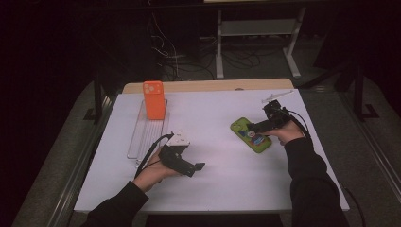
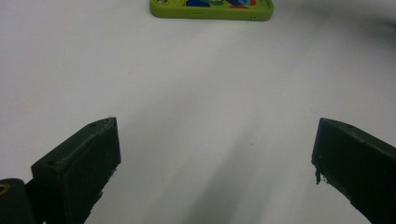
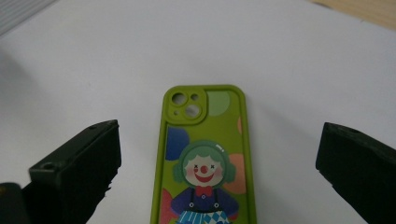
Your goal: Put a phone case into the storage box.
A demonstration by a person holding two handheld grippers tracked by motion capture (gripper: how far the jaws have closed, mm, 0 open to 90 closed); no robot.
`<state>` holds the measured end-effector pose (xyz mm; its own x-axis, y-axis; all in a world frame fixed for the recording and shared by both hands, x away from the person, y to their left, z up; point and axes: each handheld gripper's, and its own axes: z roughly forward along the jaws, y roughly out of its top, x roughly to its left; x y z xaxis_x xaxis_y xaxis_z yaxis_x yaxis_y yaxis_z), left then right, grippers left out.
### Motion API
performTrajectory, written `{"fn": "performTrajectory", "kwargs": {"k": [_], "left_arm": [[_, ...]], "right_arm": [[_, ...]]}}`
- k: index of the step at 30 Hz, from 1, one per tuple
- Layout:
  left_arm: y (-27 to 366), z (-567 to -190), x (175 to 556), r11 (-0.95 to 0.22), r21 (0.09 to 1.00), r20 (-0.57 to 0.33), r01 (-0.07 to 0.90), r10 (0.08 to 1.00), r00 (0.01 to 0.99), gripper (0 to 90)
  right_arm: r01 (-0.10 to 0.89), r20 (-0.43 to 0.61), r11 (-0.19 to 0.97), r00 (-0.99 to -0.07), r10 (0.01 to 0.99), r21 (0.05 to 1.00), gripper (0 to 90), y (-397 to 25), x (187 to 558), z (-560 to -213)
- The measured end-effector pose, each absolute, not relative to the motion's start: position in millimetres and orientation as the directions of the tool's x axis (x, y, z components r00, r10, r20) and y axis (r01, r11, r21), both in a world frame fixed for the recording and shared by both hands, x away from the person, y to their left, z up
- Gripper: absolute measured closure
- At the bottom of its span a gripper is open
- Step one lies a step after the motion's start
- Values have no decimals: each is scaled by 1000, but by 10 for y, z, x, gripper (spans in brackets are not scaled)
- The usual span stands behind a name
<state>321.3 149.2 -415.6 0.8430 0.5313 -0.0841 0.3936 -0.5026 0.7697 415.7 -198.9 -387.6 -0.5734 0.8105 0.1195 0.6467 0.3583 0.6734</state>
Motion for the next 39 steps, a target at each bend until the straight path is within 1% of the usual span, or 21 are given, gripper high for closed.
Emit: {"fn": "performTrajectory", "kwargs": {"k": [10,17,23,24,28,30,39], "left_arm": [[1488,-4166,3211,-513,765,-77,390,528,846,8],[1487,-4169,3213,-514,764,-77,390,527,846,8],[1485,-4172,3211,-517,762,-76,390,527,847,8],[1475,-4178,3204,-503,767,-88,398,533,842,8],[1477,-4179,3208,-508,767,-81,392,529,844,8],[1470,-4182,3204,-500,767,-93,403,535,840,8],[1465,-4185,3200,-509,758,-89,408,540,837,8]], "right_arm": [[671,123,395,-587,800,627,0,-1925,4140,-4174],[679,88,445,-597,797,584,0,-1873,4119,-4316],[680,64,471,-603,795,563,32,-1868,4113,-4401],[677,57,478,-607,793,560,38,-1867,4110,-4408],[673,49,484,-609,791,559,80,-1854,4093,-4423],[671,39,490,-610,791,557,126,-1847,4079,-4436],[676,39,487,-605,795,553,140,-1845,4063,-4452]]}}
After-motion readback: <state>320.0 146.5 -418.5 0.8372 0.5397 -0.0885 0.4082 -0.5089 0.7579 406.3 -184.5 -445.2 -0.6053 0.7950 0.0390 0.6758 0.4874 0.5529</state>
